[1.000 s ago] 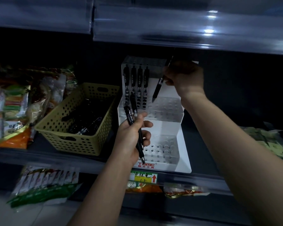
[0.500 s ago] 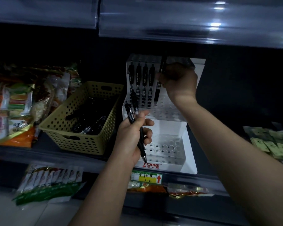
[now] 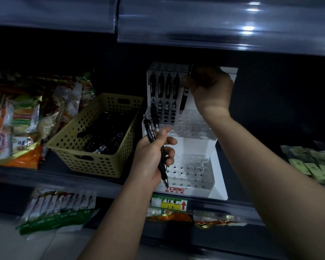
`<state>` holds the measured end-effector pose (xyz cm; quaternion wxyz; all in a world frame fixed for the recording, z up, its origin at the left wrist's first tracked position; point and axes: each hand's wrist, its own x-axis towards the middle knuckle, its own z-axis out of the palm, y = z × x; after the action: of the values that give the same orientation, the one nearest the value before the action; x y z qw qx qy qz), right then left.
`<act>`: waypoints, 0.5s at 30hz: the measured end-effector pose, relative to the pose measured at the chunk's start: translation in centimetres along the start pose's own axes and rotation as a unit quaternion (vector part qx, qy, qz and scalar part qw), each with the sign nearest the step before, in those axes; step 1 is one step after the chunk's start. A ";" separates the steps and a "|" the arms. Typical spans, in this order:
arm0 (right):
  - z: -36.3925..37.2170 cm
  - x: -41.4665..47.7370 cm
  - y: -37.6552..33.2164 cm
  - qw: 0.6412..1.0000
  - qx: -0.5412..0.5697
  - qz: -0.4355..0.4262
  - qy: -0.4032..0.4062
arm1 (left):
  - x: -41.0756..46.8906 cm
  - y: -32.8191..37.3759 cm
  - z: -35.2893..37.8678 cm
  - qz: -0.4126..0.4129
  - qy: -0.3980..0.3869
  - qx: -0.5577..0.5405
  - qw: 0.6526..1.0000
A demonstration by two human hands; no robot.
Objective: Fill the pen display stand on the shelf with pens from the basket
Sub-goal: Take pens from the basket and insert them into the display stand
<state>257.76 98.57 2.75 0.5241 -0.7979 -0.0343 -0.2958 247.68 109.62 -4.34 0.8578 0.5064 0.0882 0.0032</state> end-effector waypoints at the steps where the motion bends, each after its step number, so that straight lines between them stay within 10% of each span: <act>1: 0.0 0.1 -0.2 1.000 -0.002 -0.005 0.007 | 0.0 0.0 0.0 0.000 0.000 0.001 1.000; 15: 0.8 -1.5 2.0 0.996 -0.067 -0.014 -0.055 | 0.0 0.1 -0.5 0.001 0.004 0.009 1.000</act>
<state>257.59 98.74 0.11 0.4624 -0.8459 -0.0543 -0.2603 247.64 110.11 -4.45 0.8530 0.5138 0.0908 0.0056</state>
